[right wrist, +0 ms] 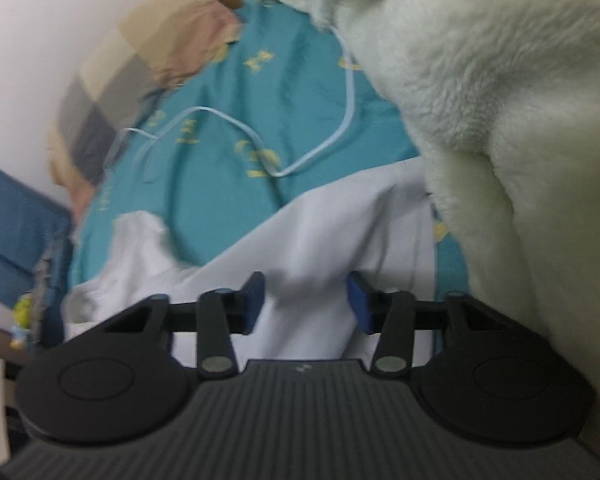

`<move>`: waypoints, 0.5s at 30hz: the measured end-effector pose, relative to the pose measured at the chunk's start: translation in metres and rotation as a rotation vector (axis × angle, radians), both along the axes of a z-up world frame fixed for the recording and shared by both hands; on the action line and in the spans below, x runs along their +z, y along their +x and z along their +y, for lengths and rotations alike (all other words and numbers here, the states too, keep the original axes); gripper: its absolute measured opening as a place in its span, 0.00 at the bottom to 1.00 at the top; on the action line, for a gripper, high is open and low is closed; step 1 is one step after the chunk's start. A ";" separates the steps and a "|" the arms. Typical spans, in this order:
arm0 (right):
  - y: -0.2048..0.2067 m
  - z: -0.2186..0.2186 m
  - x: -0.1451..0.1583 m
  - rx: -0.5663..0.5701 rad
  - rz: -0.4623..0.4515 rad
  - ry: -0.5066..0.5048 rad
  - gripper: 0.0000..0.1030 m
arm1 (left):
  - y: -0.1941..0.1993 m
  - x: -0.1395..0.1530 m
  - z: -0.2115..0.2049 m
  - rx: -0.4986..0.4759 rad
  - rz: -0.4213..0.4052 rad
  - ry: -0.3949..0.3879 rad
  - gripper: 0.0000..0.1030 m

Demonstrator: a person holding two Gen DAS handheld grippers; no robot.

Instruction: Fold clothes

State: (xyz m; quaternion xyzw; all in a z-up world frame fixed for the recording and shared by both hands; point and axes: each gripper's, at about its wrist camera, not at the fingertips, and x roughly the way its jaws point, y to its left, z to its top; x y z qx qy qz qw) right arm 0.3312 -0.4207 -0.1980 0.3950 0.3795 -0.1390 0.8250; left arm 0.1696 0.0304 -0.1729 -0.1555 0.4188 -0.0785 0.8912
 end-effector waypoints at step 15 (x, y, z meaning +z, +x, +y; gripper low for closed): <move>-0.053 0.049 0.088 0.153 -0.244 -0.318 0.03 | -0.005 0.018 0.013 0.032 -0.036 -0.098 0.56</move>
